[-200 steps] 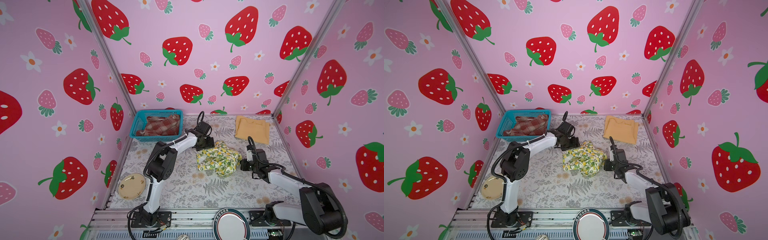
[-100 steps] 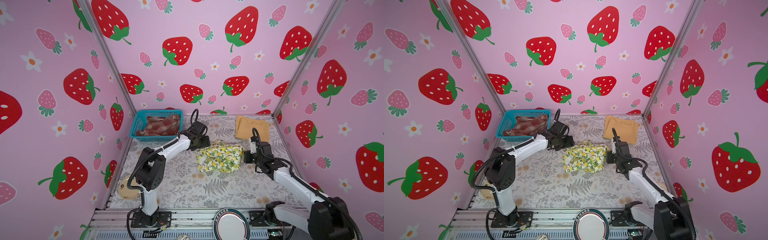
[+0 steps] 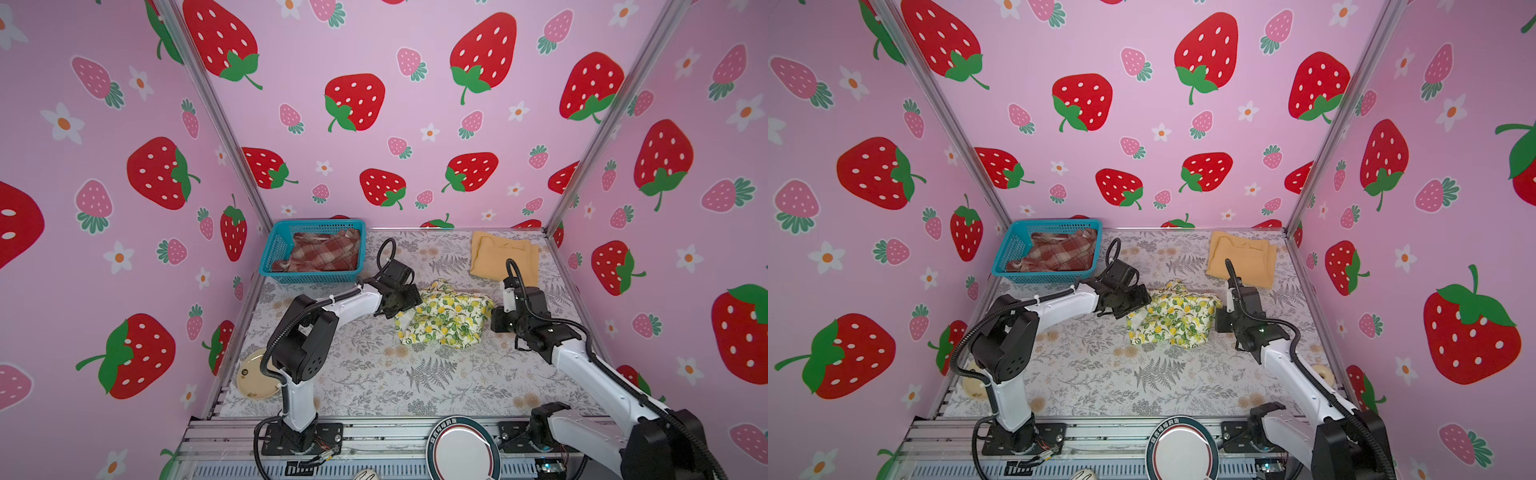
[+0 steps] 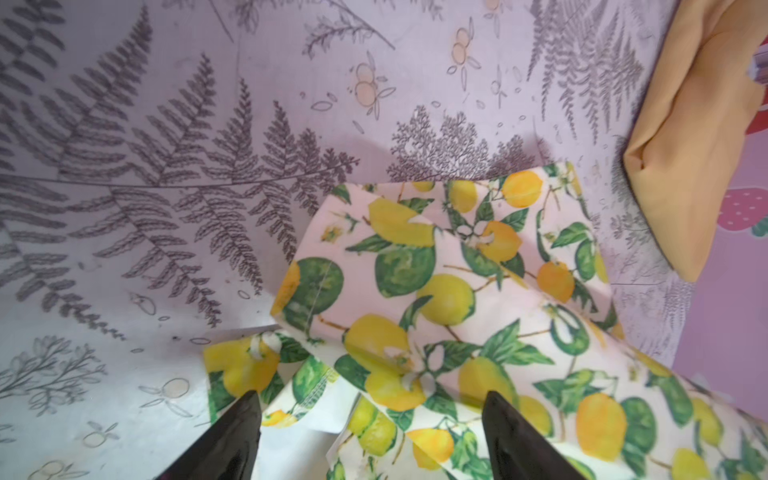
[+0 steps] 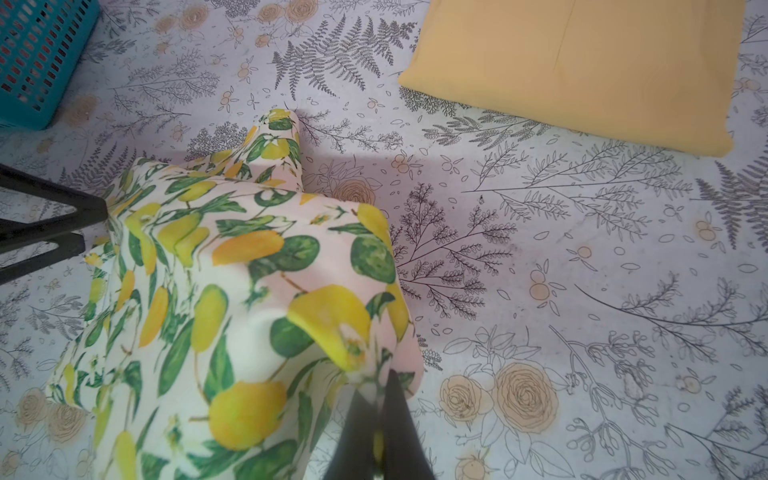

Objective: Fold and stack the skirts

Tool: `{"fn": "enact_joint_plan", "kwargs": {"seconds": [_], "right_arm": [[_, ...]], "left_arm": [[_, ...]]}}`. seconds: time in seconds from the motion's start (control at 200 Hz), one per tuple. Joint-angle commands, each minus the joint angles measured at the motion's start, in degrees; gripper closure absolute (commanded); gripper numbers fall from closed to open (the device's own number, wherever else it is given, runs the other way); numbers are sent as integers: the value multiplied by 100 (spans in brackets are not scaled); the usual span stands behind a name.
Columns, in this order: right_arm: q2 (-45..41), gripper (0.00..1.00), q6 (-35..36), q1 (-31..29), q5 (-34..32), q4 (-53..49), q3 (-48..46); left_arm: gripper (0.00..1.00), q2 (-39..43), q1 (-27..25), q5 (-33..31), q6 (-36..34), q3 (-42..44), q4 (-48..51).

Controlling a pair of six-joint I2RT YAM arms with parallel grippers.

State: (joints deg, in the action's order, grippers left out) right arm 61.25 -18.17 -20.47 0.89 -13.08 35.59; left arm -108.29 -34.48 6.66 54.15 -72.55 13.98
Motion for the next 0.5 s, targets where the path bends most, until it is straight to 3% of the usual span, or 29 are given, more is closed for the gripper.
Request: {"fn": "enact_joint_plan", "kwargs": {"seconds": [0.0,0.495], "right_arm": [[-62,100,-28,-43,65,-118,0],[-212,100,-144,-140,172,-71,-14]], "left_arm": [[15,287,-5,10,352,116,-503],[19,-73,2,434,623,16,-636]]}}
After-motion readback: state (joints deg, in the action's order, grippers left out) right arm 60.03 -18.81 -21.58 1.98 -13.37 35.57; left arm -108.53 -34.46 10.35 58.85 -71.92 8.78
